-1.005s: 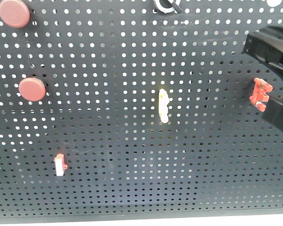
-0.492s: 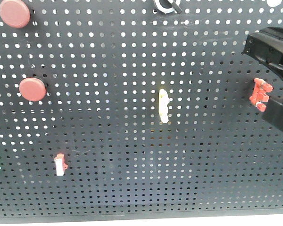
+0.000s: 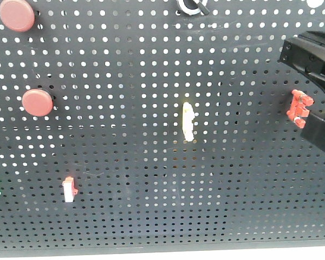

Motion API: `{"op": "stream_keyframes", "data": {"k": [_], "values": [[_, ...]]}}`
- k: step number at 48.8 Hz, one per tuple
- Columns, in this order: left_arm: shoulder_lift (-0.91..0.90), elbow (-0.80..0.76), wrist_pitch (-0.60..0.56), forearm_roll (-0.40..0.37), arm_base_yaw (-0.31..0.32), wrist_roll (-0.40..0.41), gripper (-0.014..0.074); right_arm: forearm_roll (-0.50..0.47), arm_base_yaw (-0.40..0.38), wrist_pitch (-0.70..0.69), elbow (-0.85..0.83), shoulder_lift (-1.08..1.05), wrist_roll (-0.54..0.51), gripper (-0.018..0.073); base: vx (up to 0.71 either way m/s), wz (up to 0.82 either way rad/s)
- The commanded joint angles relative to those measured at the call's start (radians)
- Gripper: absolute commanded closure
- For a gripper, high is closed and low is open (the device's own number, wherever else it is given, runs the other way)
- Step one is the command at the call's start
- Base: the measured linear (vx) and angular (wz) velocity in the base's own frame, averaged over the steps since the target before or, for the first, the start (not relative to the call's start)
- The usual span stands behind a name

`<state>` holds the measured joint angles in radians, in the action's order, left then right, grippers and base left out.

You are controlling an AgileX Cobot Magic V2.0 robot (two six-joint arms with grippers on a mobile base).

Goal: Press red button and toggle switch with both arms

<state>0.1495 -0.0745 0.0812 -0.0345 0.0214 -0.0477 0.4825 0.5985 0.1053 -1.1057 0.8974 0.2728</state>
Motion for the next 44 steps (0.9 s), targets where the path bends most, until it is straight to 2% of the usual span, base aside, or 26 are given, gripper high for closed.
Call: {"op": "stream_keyframes", "data": {"k": [1,3,7,44], "values": [[-0.083,0.093,-0.111,-0.005,-0.001,0.009,0.0594,0.010,-0.003,-0.061,-0.026,-0.010,-0.007,0.0559,0.00,0.00],[-0.126,0.139,-0.123,-0.005,-0.001,0.016,0.0594,0.010,-0.003,-0.061,-0.026,-0.010,-0.007,0.0559,0.00,0.00],[-0.184,0.135,-0.027,-0.012,-0.001,0.015,0.0594,0.010,-0.003,-0.061,-0.026,-0.010,-0.007,0.0559,0.00,0.00],[-0.176,0.137,-0.017,-0.012,-0.001,0.015,0.0594,0.010,-0.003,-0.061,-0.026,-0.010,-0.007,0.0559,0.00,0.00]]}}
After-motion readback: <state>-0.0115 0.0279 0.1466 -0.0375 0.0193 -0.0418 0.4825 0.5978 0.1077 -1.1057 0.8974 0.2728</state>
